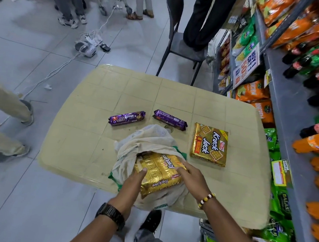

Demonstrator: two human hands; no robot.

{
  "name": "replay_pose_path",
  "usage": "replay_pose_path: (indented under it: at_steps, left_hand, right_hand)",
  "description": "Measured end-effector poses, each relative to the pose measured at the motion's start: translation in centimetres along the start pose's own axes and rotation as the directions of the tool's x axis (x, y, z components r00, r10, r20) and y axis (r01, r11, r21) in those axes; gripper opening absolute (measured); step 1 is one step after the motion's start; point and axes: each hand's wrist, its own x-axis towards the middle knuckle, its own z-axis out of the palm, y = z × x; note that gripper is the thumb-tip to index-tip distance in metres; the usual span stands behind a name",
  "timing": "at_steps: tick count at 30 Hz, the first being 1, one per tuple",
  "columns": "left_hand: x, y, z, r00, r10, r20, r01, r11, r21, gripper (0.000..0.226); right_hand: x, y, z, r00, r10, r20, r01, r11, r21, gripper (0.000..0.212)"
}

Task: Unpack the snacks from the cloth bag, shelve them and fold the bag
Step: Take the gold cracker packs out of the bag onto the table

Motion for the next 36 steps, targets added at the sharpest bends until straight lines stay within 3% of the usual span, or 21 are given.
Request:
replay_pose_path:
  at_steps: [4,7,10,14,15,18,19,22,26,31,34,36]
  left_hand:
    - [-1.9,1.0,-0.6,0.994,-0.035,0.099,0.038,0.999,-0.023,0.08]
    - [-3.4,2.1,-0.1,0.975,-0.026,0.219,0.038,0.998,-0.051,0.064]
    - [-3.5,2.9,1.2,0.956,-0.033,0.292,0.033,0.999,0.007,0.075]
    - [-3.4,3.1,3.9,0.924,-0.056,0.38,0.026,0.996,0.082,0.035]
    - [-2.7,3.1,4.5,0.914,-0.067,0.401,0.027,0.994,0.103,0.037]
    - [-0.2,2.0,6.0,0.902,-0.1,0.421,0.032,0.986,0.165,0.072]
    - [0.1,1.7,6.5,0.893,-0.119,0.435,0.023,0.975,0.219,0.067]
    - [-3.4,3.1,10.3,0.865,-0.133,0.484,-0.033,0.947,0.32,0.038]
    - [-2.7,2.4,13.4,0.892,-0.112,0.439,-0.032,0.951,0.307,0.052]
    - [-1.4,1.3,17.8,0.915,-0.099,0.391,-0.003,0.968,0.252,0.066]
    - [-0.4,0.7,20.1,0.906,-0.139,0.4,0.043,0.97,0.24,0.075]
    - [0.2,0.5,20.8,0.907,-0.153,0.391,0.069,0.973,0.22,0.079]
  right_hand:
    - [-3.7,-0.7,-1.1,1.0,0.03,-0.007,-0.029,0.985,0.169,0.025]
    - [-6.7,-0.7,-2.1,0.998,0.04,-0.045,-0.025,0.954,0.299,0.023]
    - [-9.5,-0.3,-3.1,0.991,0.064,-0.121,-0.013,0.924,0.382,0.027]
    - [-12.2,1.2,-4.6,0.965,0.096,-0.245,0.02,0.902,0.432,0.023]
    - [-12.8,1.5,-5.0,0.958,0.099,-0.27,0.031,0.899,0.438,0.022]
    - [-13.9,3.4,-6.7,0.93,0.129,-0.344,0.057,0.874,0.483,0.019]
    - [-14.2,3.9,-7.3,0.916,0.146,-0.374,0.061,0.87,0.489,0.019]
    - [-14.3,5.6,-9.3,0.91,0.145,-0.389,0.09,0.845,0.528,0.048]
    - [-13.8,6.2,-12.3,0.929,0.117,-0.352,0.111,0.817,0.565,0.023]
    - [-12.4,8.6,-16.5,0.92,0.109,-0.376,0.151,0.787,0.598,0.027]
    - [-11.5,9.9,-18.6,0.911,0.129,-0.393,0.167,0.754,0.635,0.05]
    - [-10.7,10.5,-19.4,0.912,0.154,-0.379,0.14,0.753,0.643,0.043]
